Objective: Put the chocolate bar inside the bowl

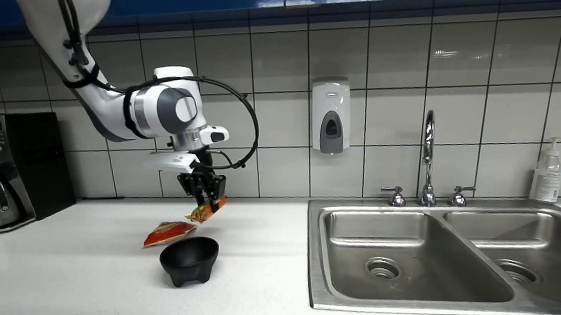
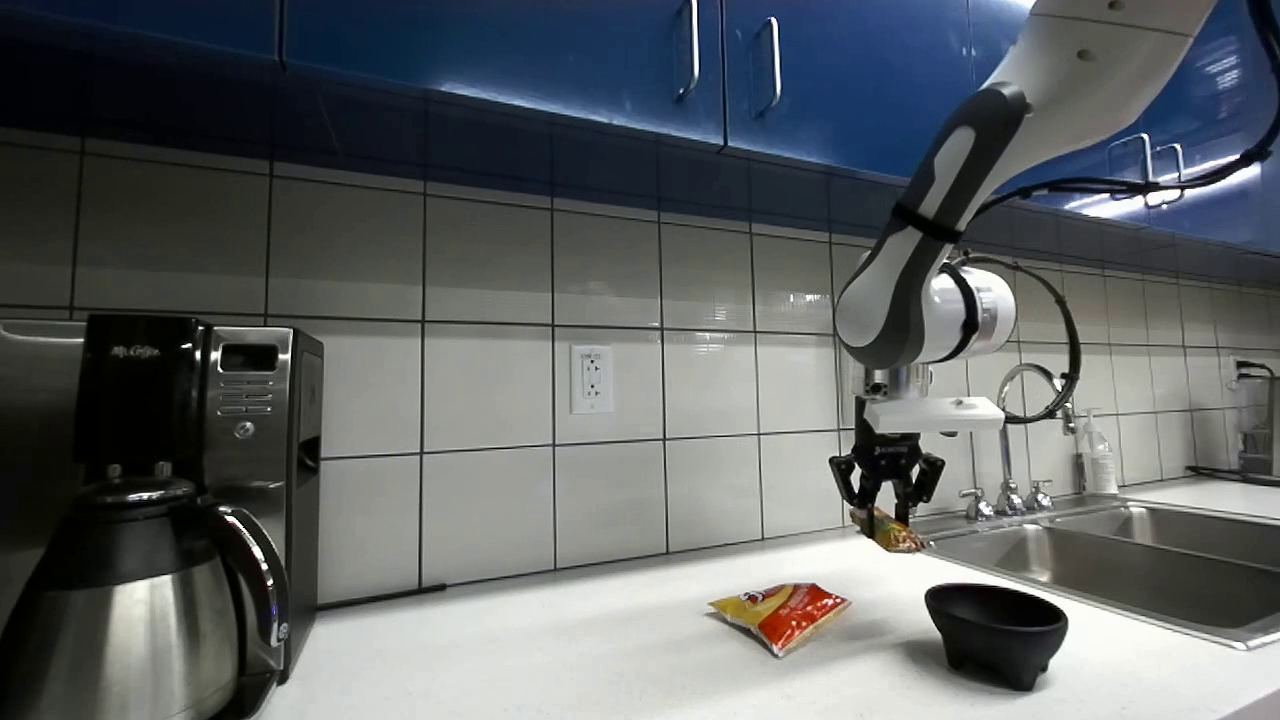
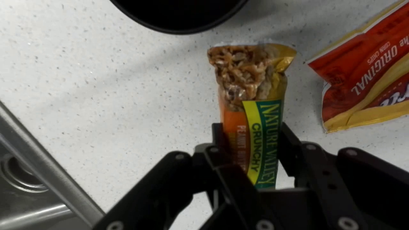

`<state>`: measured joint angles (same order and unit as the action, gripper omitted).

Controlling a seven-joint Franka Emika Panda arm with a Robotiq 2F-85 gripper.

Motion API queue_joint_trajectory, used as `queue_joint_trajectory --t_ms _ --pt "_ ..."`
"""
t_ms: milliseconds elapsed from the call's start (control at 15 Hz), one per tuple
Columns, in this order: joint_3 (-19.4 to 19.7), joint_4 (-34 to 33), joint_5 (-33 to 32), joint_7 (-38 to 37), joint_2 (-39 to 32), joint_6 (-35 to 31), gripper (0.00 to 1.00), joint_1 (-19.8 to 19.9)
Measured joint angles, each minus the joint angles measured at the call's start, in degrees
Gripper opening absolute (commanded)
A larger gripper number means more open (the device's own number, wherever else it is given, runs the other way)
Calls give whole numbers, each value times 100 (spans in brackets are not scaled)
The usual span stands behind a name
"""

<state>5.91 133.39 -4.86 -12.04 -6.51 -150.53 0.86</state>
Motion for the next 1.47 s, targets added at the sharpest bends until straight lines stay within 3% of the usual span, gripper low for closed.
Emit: queue_joint_trajectory --t_ms 667,1333,1400,1467 --pt "22 1087 -20 8 787 -40 18 184" --pt "22 1608 -155 12 1092 -41 18 318" --pt "22 1630 -167 12 1102 -41 68 322" --pt "22 1648 -189 12 1109 -41 69 323"
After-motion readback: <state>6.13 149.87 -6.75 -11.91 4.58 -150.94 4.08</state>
